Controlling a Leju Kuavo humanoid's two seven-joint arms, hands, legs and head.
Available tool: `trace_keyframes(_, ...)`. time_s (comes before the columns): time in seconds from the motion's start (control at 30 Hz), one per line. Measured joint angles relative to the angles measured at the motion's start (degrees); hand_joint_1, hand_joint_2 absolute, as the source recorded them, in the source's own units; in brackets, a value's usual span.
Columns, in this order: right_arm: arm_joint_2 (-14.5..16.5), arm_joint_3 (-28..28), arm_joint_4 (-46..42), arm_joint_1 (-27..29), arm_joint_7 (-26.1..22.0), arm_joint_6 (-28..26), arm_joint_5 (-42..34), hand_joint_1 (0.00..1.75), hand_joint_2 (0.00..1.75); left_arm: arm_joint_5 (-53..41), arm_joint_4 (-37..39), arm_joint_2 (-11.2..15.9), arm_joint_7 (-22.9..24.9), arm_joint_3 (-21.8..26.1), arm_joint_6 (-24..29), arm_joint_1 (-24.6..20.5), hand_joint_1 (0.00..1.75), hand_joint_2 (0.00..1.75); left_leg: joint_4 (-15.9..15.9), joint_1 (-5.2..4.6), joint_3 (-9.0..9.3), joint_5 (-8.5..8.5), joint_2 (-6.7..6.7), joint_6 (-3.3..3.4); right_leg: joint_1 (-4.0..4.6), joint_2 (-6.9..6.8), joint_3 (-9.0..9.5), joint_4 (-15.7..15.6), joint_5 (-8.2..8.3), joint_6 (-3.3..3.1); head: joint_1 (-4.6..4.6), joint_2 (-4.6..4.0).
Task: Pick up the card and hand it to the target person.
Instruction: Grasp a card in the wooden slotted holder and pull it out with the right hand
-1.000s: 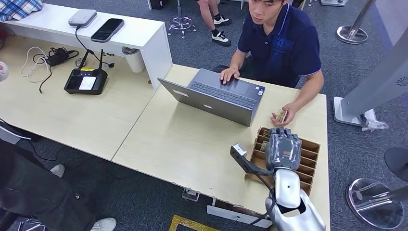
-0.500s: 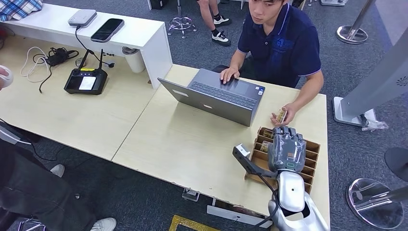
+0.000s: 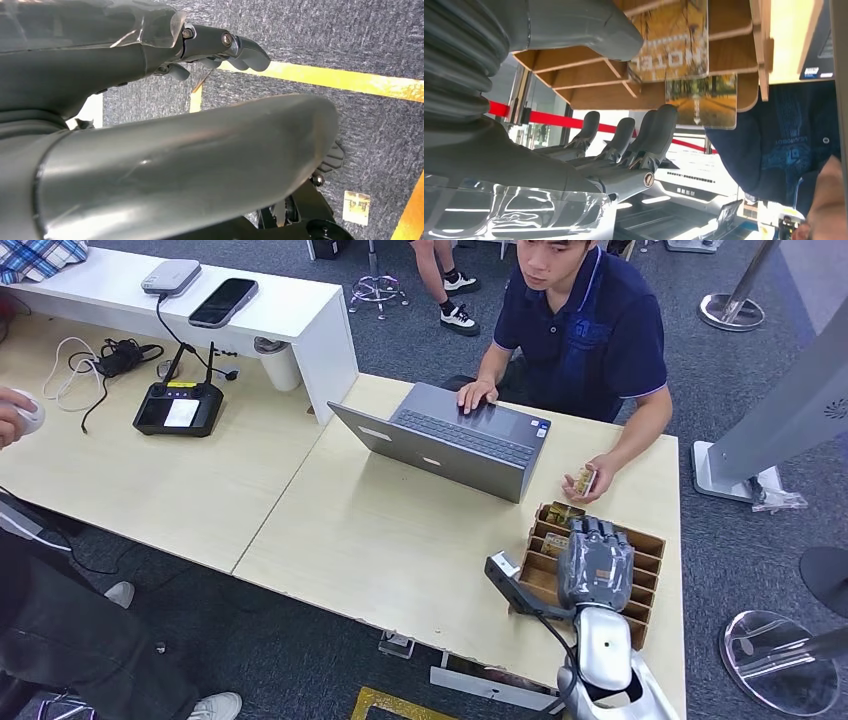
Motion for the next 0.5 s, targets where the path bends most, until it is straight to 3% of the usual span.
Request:
trace_keyframes(0.37, 0.04, 0.0, 2.9, -0.5, 0.27, -0.1, 0.0, 0.95, 1.75, 0.25, 0.0, 0.09, 0.07, 0.0, 0.34, 0.0, 0.0, 0.0, 0.0, 0.0, 0.0, 0.0, 0.0, 0.0, 0.0, 0.0, 0.01, 0.0, 0.0, 0.0, 0.0, 0.0)
trace_keyframes(0.5, 0.2, -0.06, 4.29, -1.31, 0.55, -0.63, 0.01, 1.34, 1.75, 0.25, 0.0, 0.08, 0.09, 0.0, 0.57, -0.01, 0.0, 0.0, 0.0, 0.0, 0.01, 0.01, 0.0, 0.0, 0.0, -0.01, 0.03, 0.0, 0.01, 0.01, 0.01, 0.0)
